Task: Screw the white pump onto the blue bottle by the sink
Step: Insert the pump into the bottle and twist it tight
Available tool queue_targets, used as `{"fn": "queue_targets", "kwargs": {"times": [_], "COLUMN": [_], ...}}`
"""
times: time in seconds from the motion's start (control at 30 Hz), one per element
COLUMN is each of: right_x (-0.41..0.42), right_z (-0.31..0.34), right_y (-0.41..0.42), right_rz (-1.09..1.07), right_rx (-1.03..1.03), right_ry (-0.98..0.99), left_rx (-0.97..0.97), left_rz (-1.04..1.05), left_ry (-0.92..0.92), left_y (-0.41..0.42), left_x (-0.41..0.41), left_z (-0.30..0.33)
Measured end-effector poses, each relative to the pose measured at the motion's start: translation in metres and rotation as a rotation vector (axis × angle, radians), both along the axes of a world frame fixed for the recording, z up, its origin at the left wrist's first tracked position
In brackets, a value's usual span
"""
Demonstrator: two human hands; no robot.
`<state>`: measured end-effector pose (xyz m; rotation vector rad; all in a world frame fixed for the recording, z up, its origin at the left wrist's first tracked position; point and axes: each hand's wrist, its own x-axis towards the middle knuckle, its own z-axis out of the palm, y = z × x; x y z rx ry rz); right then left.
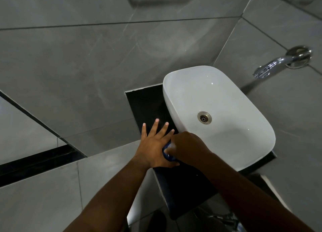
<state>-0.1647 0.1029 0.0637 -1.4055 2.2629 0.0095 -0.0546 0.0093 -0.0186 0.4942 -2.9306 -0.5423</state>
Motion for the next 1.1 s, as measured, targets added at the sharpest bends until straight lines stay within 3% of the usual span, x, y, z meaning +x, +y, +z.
{"fn": "queue_targets", "kwargs": {"times": [0.13, 0.3, 0.5, 0.63, 0.83, 1.1], "right_x": [-0.003, 0.006, 0.012, 0.013, 0.006, -0.008], "right_z": [0.023, 0.026, 0.031, 0.030, 0.035, 0.025], "right_y": [0.014, 0.011, 0.011, 0.003, 0.009, 0.000], "right_rz": [0.040, 0.066, 0.063, 0.022, 0.015, 0.054], "right_rx": [-0.128, -0.008, -0.109, -0.097, -0.071, -0.066], "right_ry": [-0.057, 0.128, -0.036, 0.176, -0.144, 0.046], "left_rx": [-0.023, -0.041, -0.008, -0.040, -0.015, -0.110], "left_rz": [0.005, 0.004, -0.008, 0.015, 0.021, -0.058], "left_ry": [0.027, -0.017, -0.015, -0.050, 0.025, -0.042], "left_y": [-0.002, -0.004, -0.003, -0.001, -0.001, -0.017], "left_x": [0.003, 0.004, 0.002, 0.001, 0.000, -0.010], "left_z": [-0.002, -0.007, -0.010, -0.014, -0.016, -0.008]}}
